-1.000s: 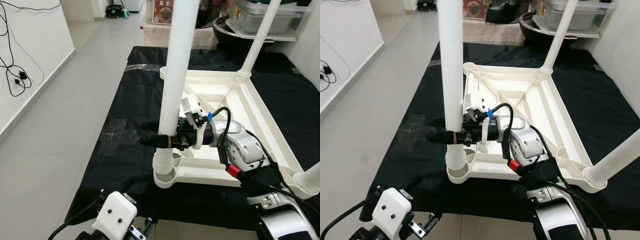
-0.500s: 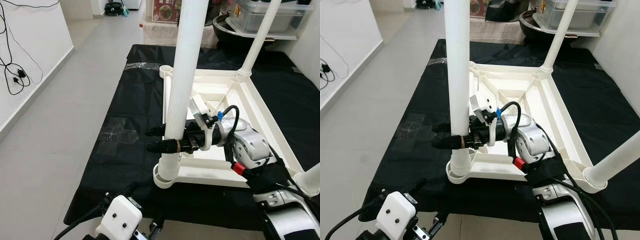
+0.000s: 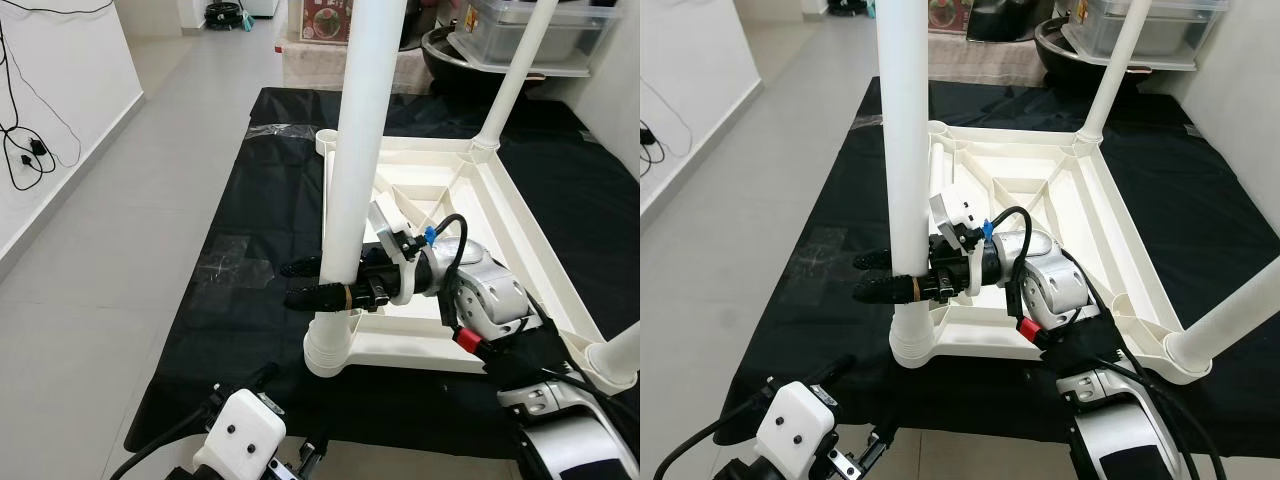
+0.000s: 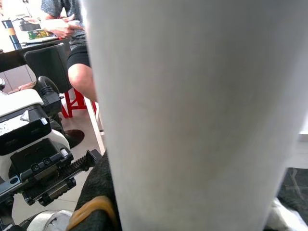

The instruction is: Building children table

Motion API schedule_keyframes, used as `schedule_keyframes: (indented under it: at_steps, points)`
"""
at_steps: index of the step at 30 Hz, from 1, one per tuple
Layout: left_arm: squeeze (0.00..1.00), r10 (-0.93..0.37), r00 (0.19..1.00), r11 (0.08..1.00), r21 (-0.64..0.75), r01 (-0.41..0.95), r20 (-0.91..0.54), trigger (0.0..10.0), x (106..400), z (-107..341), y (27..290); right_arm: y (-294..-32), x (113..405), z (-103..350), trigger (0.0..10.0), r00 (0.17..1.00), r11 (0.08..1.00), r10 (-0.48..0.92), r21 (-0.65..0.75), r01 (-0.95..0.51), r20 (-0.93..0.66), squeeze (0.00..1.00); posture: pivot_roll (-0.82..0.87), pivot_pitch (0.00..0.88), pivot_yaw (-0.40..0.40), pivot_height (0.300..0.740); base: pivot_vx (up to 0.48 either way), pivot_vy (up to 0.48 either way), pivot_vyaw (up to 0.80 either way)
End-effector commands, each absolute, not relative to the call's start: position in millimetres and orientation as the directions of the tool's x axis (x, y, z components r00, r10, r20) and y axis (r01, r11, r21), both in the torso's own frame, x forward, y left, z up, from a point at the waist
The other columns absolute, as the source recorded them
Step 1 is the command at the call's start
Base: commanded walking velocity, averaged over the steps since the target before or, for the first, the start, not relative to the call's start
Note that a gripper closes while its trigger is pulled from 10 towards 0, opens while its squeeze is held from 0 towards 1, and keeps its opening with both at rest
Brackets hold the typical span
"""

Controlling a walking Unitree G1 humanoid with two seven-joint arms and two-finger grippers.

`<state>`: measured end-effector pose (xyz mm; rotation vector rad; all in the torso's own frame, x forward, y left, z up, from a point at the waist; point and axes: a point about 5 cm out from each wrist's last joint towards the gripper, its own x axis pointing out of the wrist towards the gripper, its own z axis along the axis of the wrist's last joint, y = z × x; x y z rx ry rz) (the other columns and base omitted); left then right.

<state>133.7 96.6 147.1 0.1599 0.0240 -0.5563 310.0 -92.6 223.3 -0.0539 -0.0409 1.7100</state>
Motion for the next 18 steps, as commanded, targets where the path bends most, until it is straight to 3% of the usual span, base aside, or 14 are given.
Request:
schedule_keyframes:
  at_steps: [1, 5, 18]
  points:
    - [0.0, -0.527, 0.846, 0.83, 0.162, 0.534, -0.084, 10.0, 133.1, 142.8, 96.6, -84.2, 307.0, 214.2, 10.0, -0.159, -0.16, 0.987, -0.053, -0.986, -0.038, 0.0, 0.09, 0.135, -0.065, 0.74, 0.0, 0.0, 0.0]
    - [0.0, -0.53, 0.844, 0.827, 0.17, 0.536, -0.082, 10.0, 135.3, 142.5, 96.2, -81.1, 311.6, 210.4, 10.0, -0.103, -0.107, 0.993, -0.071, -0.992, -0.052, 0.0, 0.09, 0.135, -0.067, 0.74, 0.0, 0.0, 0.0]
    - [0.0, -0.529, 0.844, 0.825, 0.18, 0.535, -0.082, 10.0, 136.9, 142.6, 96.8, -83.4, 316.2, 213.8, 10.0, -0.058, -0.063, 0.997, -0.111, -0.992, -0.048, 0.0, 0.1, 0.142, -0.064, 0.74, 0.0, 0.0, 0.0]
